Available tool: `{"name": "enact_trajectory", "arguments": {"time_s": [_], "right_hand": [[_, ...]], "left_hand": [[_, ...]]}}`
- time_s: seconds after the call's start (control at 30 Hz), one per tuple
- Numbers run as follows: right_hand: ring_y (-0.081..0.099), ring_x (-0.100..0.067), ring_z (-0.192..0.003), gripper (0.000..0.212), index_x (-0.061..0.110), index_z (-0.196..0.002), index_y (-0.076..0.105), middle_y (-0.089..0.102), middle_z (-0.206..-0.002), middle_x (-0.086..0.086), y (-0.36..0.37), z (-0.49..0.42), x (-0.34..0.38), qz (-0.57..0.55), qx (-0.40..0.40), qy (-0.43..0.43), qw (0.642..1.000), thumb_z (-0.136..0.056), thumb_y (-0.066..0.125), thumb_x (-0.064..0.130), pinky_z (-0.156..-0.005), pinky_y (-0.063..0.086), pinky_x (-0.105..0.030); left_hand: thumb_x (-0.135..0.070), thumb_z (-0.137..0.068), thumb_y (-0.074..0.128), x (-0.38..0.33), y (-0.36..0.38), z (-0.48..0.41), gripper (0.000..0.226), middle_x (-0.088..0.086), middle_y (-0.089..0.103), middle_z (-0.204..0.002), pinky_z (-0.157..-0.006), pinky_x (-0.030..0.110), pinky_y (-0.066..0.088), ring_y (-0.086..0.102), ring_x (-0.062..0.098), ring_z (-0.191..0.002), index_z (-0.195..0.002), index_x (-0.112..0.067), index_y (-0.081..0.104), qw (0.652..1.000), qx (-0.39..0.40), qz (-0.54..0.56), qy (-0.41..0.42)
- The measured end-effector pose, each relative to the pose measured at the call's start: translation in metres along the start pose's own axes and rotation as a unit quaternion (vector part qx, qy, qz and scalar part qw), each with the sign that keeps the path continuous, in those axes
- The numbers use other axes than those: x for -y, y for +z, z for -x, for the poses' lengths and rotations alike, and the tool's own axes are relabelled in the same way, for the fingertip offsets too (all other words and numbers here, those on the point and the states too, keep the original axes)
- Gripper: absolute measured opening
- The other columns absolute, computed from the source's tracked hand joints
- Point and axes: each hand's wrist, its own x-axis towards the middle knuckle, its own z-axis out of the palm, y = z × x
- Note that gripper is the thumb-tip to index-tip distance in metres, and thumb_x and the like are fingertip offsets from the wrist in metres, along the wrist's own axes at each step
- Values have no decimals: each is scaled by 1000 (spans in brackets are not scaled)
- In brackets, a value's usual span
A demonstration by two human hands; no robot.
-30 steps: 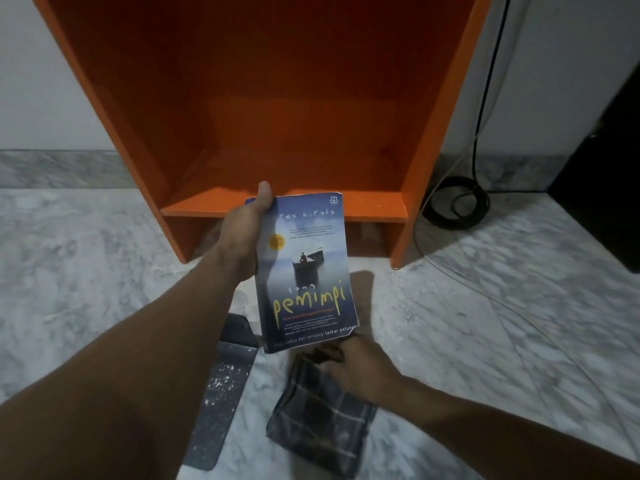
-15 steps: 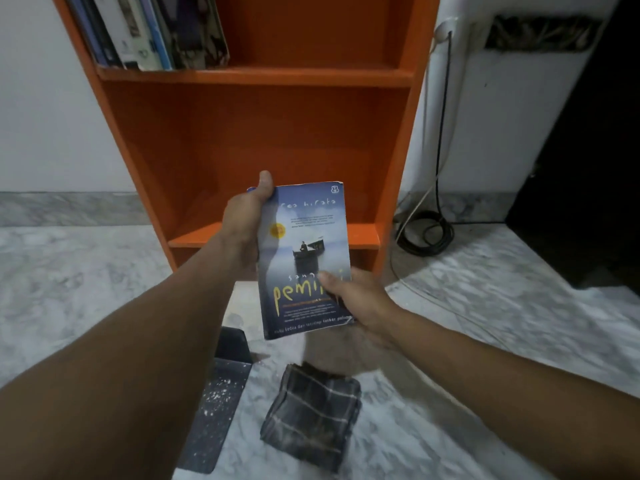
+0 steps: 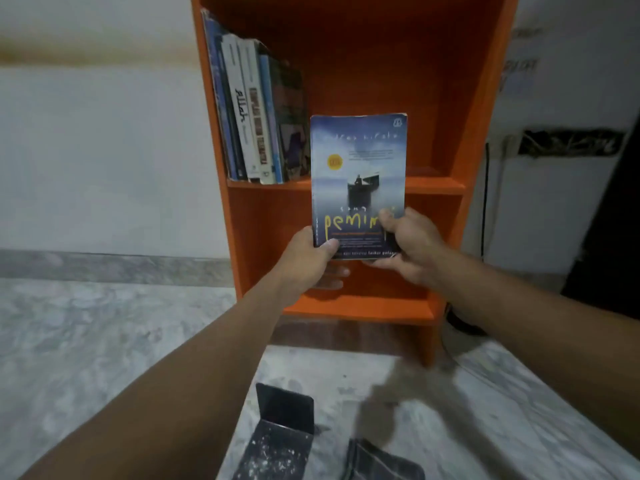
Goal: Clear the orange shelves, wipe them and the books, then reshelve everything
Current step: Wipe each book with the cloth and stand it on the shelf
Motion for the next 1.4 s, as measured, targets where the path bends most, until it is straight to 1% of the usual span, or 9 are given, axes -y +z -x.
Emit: {"name": "enact_trajectory", "arguments": {"time_s": [0.17,0.3,0.4,0.53,0.7,1.0,1.13,1.27,1.4], "right_hand": [[65,-26,-86,7,15,-99,55,67,-97,-9,40,-26,63,137,-14,-42,990,-98,55,23,-78,53,-43],[58,-17,-78,13,9,-98,52,61,-92,-8,59,-47,91,189,-42,-71,978,-95,62,17,-54,42,-25],[59,-22,-82,7,11,-91,54,63,-107,-15,70,-69,99,149,-54,-43,986,-94,61,11,-49,49,-25],[54,-18,-78,22,9,-117,57,58,-114,-14,77,-104,106,114,-45,-37,992,-95,58,8,-64,60,-40],[54,-16,-71,38,13,-132,51,61,-122,-15,78,-152,93,123,-5,-4,992,-95,60,12,-83,51,-64],[51,-17,-72,31,13,-129,54,59,-109,-11,83,-204,71,98,74,27,992,-98,54,14,-81,54,-56],[58,-27,-102,42,13,-137,47,58,-124,-15,90,-211,71,89,95,33,991,-96,57,11,-90,52,-56],[60,-22,-88,36,11,-125,55,64,-111,-10,97,-212,63,95,124,22,987,-91,62,6,-79,55,-42],[62,-26,-95,29,18,-106,55,64,-108,-10,99,-209,53,88,146,-3,985,-88,61,-4,-81,56,-42]], "left_hand": [[-25,-97,52,-49,-41,-26,21,16,68,-102,-78,48,60,69,28,-88,-113,-12,54,990,-57,-117,59],[-31,-101,48,-73,-59,-50,24,10,60,-101,-78,38,52,59,26,-93,-104,-8,54,966,-95,-230,65],[-28,-98,57,-82,-60,-67,22,8,59,-89,-61,31,44,57,23,-82,-92,-6,57,954,-132,-262,65],[-29,-90,68,-78,-52,-91,24,9,63,-85,-73,40,55,61,27,-81,-87,-7,61,943,-194,-263,68],[-26,-91,69,-69,-39,-114,31,3,53,-71,-55,28,38,52,18,-65,-71,-12,48,919,-249,-303,35],[-24,-81,79,-61,-23,-134,28,9,66,-80,-70,34,54,63,25,-77,-72,-10,57,884,-340,-321,19],[-22,-80,81,-62,-21,-136,24,4,63,-78,-63,30,49,60,18,-73,-76,-11,59,877,-365,-314,6],[-22,-77,82,-59,-28,-140,34,6,64,-96,-71,30,54,61,19,-87,-101,-8,62,871,-392,-296,8],[-24,-80,79,-59,-29,-143,27,5,64,-92,-68,26,50,60,17,-87,-94,-6,65,869,-385,-312,2]]}}
